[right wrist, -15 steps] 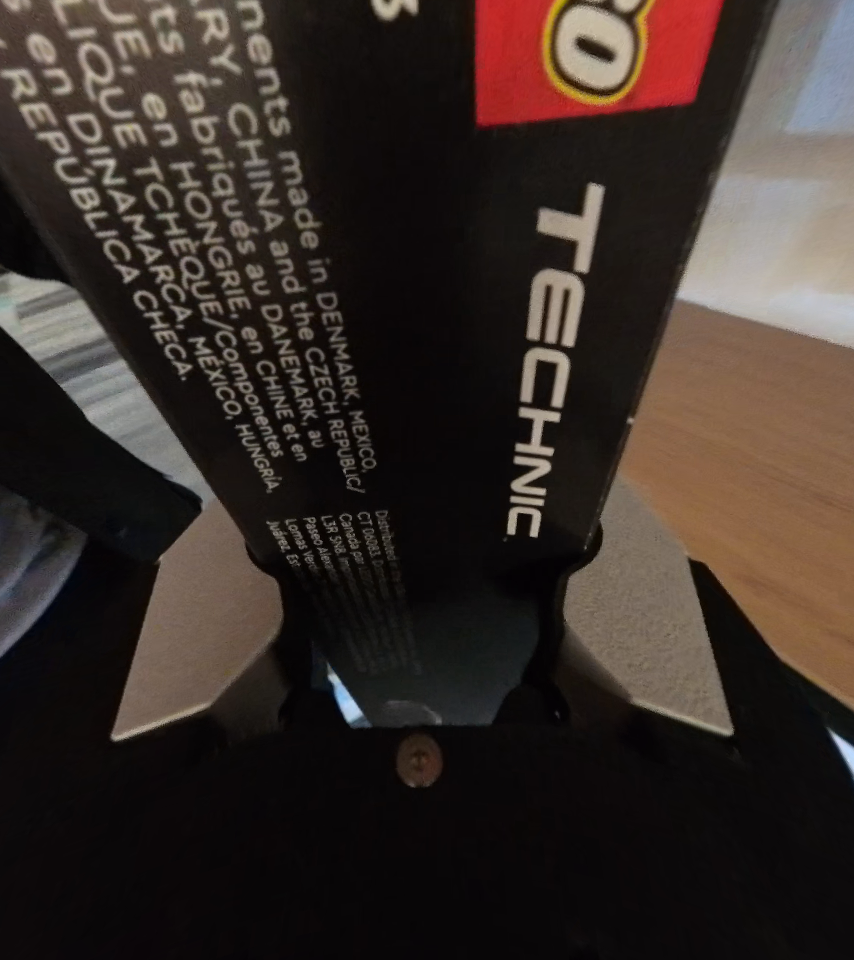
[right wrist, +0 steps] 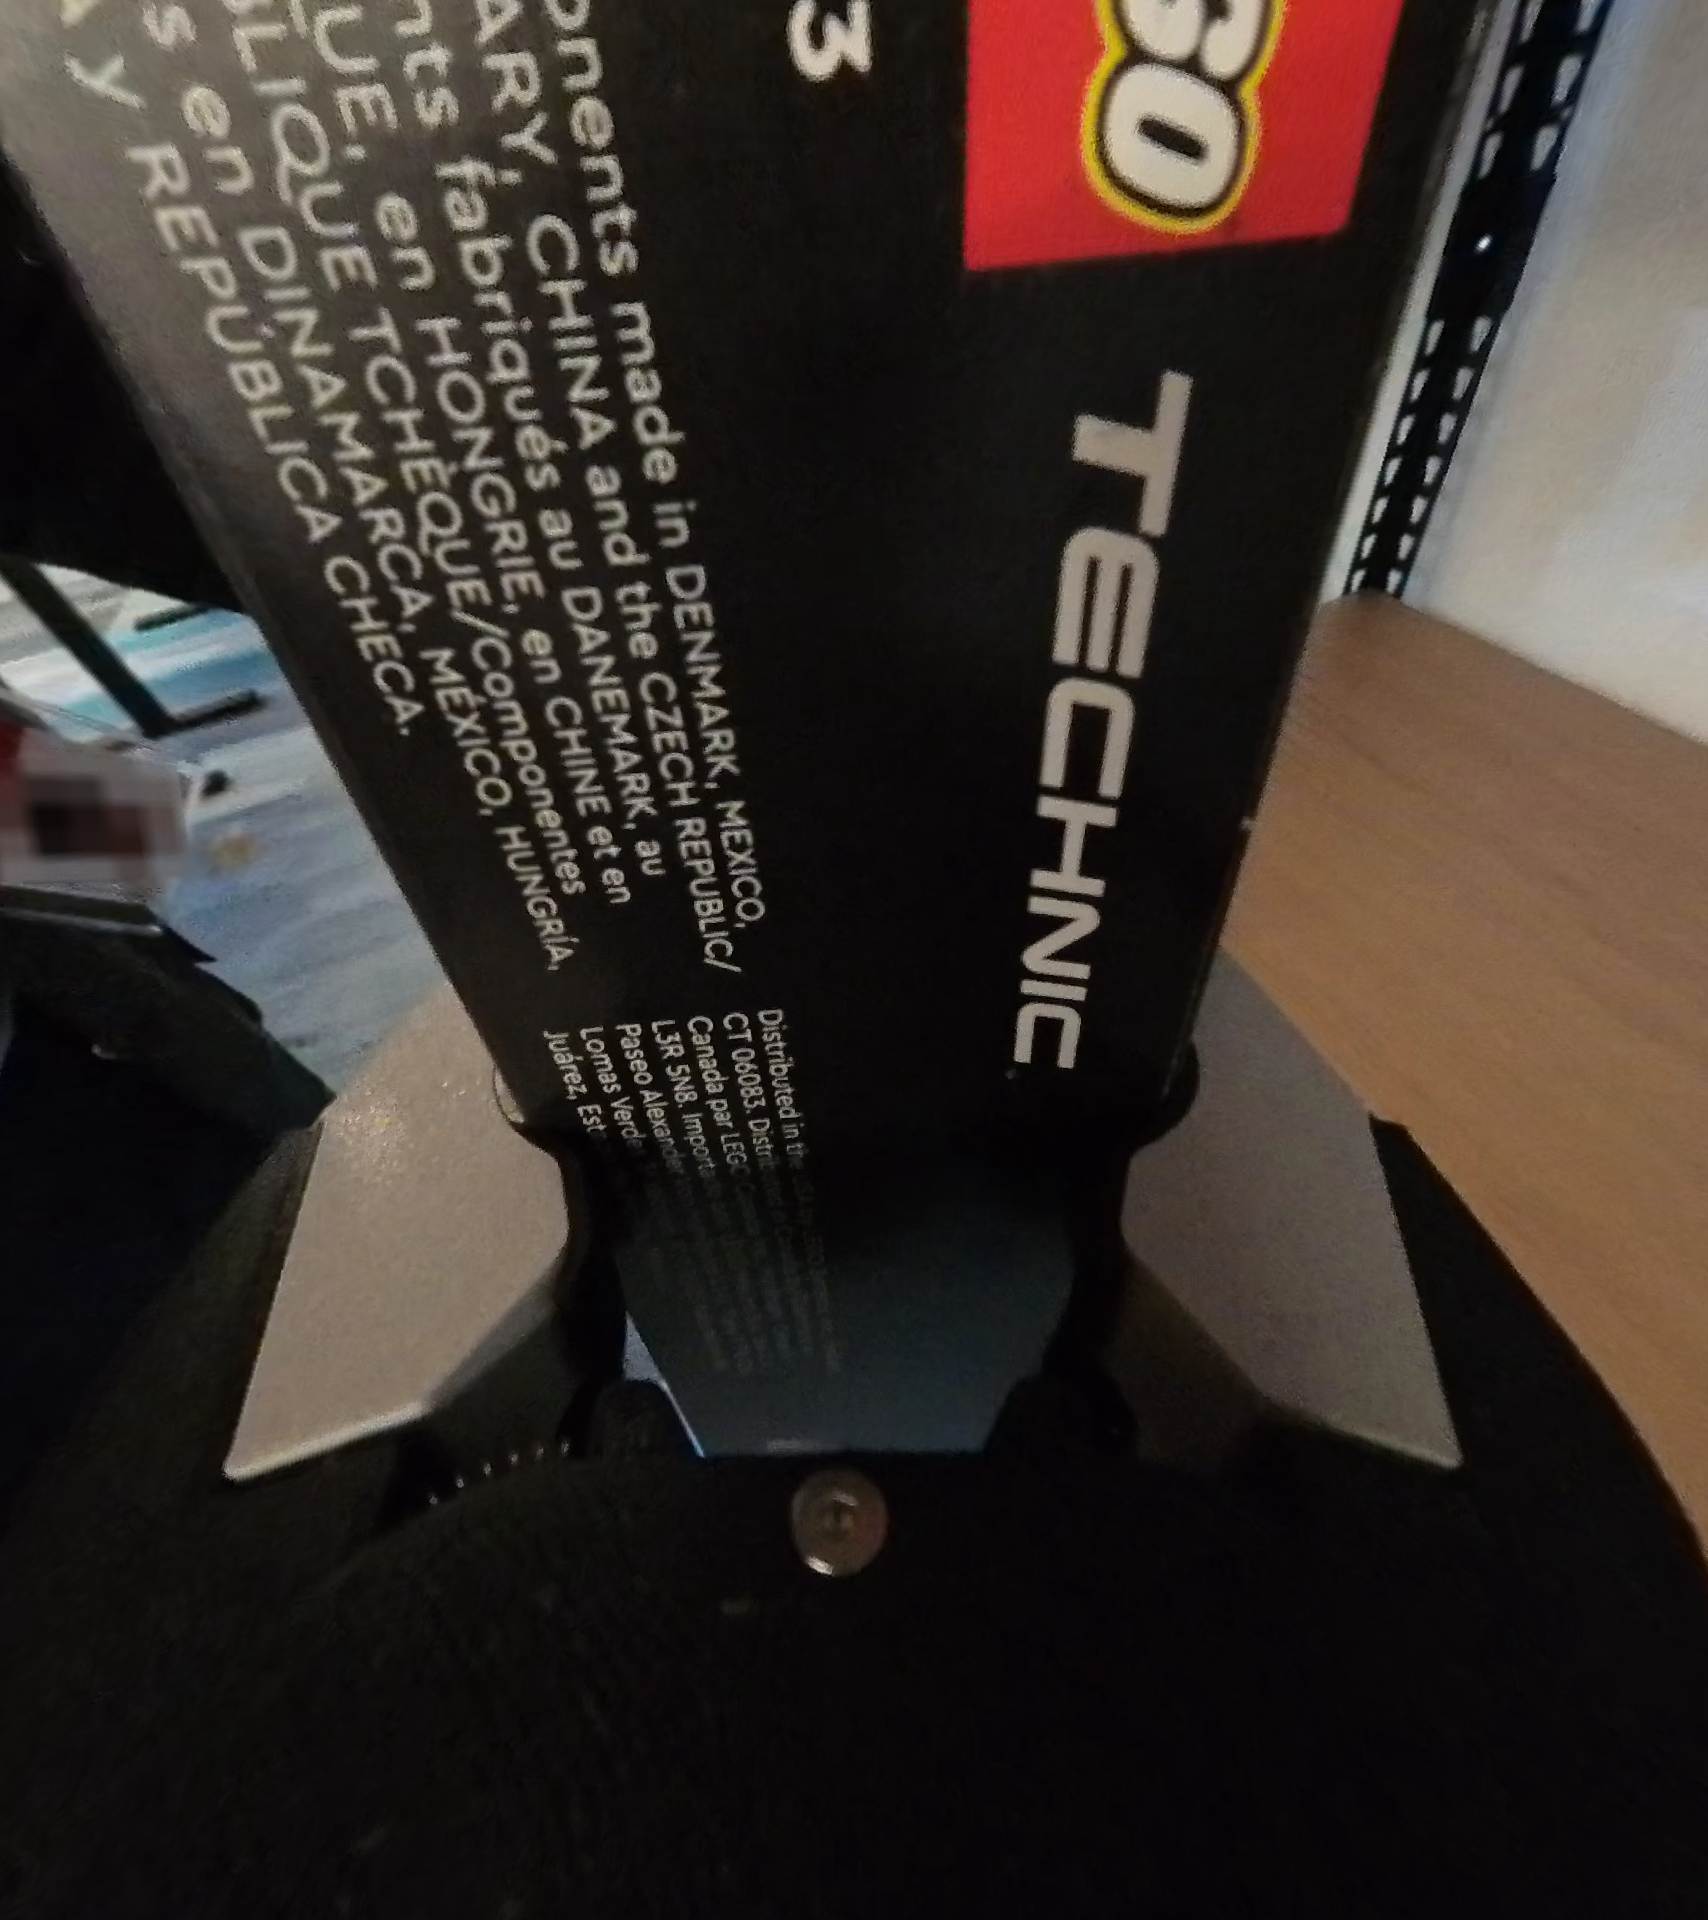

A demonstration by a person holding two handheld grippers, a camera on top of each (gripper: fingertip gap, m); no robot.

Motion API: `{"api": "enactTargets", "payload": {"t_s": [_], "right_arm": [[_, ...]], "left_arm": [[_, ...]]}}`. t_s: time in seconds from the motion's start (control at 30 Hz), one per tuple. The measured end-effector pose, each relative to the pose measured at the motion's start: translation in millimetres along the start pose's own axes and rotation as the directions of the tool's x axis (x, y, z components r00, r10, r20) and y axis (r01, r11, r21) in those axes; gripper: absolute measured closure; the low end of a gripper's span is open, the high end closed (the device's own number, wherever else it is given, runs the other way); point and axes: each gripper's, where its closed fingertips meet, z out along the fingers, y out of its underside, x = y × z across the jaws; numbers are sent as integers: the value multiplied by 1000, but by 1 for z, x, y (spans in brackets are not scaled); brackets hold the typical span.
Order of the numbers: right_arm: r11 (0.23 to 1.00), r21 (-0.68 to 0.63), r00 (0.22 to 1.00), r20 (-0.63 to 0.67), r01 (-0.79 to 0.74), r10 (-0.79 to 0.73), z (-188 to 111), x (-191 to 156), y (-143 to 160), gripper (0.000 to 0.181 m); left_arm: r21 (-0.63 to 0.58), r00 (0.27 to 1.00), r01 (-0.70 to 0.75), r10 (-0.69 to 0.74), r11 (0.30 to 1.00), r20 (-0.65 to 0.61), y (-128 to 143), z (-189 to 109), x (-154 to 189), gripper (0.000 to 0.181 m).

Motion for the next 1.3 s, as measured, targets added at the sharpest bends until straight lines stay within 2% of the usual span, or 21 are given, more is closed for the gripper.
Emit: {"api": "enactTargets", "payload": {"t_s": [0.2, 0.3, 0.4, 0.57, 0.73, 0.83, 0.93, 1.13, 1.2, 1.3], "right_arm": [[997, -35, 991, 121, 66, -62, 4, 65, 21, 72], [997, 52, 987, 145, 59, -66, 11, 87, 14, 72], [994, 99, 986, 156, 42, -58, 18, 100, 6, 72], [995, 100, 984, 176, 21, -39, 26, 105, 3, 71], [995, 99, 980, 197, -9, -11, 30, 105, 2, 68], [991, 117, 969, 244, -66, 36, 35, 99, 5, 43], [988, 129, 952, 302, -89, 46, 39, 87, 6, 37], [988, 156, 966, 251, 14, -53, 56, 65, 8, 50], [983, 185, 975, 213, 19, -59, 66, 60, 4, 56], [971, 239, 984, 168, 15, -56, 81, 54, -3, 57]], "left_arm": [[-37, 989, -67, 72, 997, 132, -7, 21, -44, 67], [-34, 982, -81, 86, 996, 169, -14, 24, -63, 67], [15, 975, -100, 95, 995, 200, -22, 21, -76, 68], [12, 971, -57, 52, 998, 235, -24, 14, -81, 65], [220, 943, -94, 16, 971, 333, -40, -26, -73, 82], [226, 913, -128, 26, 966, 407, -18, -44, -62, 87], [270, 889, -140, 1, 953, 458, 10, -59, -37, 89], [364, 839, -155, -72, 919, 539, 73, -102, 31, 96], [319, 812, -188, -36, 929, 583, 80, -105, 31, 103], [279, 755, -223, -15, 934, 655, 74, -109, 6, 104]]}}
